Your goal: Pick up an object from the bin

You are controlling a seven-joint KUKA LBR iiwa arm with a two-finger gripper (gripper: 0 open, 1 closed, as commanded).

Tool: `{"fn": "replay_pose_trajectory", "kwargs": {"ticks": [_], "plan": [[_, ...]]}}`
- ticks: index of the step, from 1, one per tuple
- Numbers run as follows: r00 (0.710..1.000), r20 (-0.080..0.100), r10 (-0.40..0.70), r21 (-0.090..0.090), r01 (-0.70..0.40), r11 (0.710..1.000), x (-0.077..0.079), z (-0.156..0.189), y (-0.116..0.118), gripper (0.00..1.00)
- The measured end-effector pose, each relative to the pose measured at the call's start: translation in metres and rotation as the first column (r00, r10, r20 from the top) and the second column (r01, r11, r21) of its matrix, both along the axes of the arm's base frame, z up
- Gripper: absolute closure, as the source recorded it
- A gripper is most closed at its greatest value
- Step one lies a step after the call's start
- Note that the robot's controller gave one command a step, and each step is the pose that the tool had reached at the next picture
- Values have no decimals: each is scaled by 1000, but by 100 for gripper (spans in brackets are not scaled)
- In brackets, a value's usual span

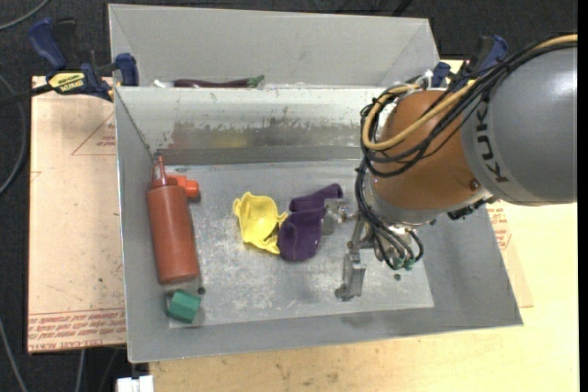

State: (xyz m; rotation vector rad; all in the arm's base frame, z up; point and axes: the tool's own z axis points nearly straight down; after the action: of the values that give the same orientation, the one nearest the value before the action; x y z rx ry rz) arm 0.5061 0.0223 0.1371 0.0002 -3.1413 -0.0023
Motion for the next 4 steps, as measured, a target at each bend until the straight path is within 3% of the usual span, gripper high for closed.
{"fn": "replay_pose_trajectory", "kwargs": {"ticks": [1, 2, 3, 4], "plan": [[992, -2, 126, 1, -126, 992, 39, -10, 3, 0], [998, 2, 67, 1, -67, 998, 59, -21, 14, 0], [993, 2, 117, 1, -117, 993, 67, -22, 11, 0], [969, 3, 248, 2, -248, 969, 71, -54, 9, 0]]}}
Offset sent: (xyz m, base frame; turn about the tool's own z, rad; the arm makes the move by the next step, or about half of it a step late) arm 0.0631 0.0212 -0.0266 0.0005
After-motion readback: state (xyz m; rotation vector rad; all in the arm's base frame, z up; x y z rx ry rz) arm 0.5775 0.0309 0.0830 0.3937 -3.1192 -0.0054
